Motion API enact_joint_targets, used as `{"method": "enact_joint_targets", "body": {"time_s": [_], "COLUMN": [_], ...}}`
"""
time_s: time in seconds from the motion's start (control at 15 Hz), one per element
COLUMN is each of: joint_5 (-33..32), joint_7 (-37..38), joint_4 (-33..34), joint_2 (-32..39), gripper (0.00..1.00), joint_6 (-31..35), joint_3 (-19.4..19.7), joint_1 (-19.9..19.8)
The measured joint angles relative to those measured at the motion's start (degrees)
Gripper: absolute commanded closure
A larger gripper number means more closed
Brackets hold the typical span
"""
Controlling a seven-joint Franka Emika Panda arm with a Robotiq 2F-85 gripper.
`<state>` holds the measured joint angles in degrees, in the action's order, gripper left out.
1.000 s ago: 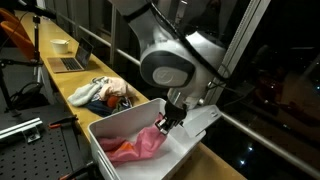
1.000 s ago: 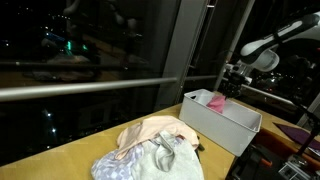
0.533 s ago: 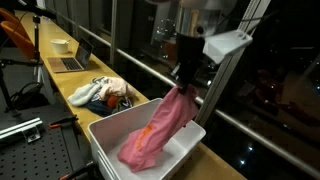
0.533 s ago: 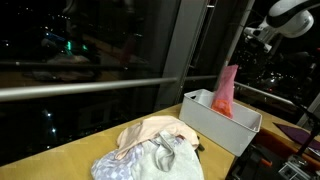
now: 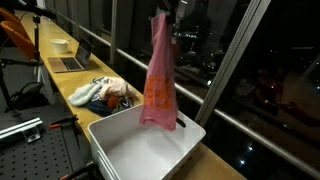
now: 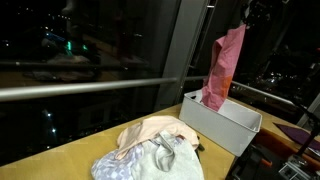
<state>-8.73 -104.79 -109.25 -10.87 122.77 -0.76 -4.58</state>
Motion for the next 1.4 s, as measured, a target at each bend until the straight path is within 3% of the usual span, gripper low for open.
{"method": "enact_joint_targets", "body": {"time_s": [0.47, 0.8, 1.07, 1.4], "joint_5": [-8.72, -14.46, -16.42, -16.49], "joint_7": [21.53, 35.62, 41.75, 44.00], "joint_4": [12.72, 21.22, 25.39, 28.54], "joint_2": [0.99, 11.59, 21.18, 27.24], "gripper": [0.99, 0.99, 0.99, 0.99], "joint_6": [-13.09, -18.31, -18.33, -18.33], "joint_3": [-10.69, -17.71, -18.24, -17.53], "joint_1": [10.40, 17.80, 21.86, 22.84]}}
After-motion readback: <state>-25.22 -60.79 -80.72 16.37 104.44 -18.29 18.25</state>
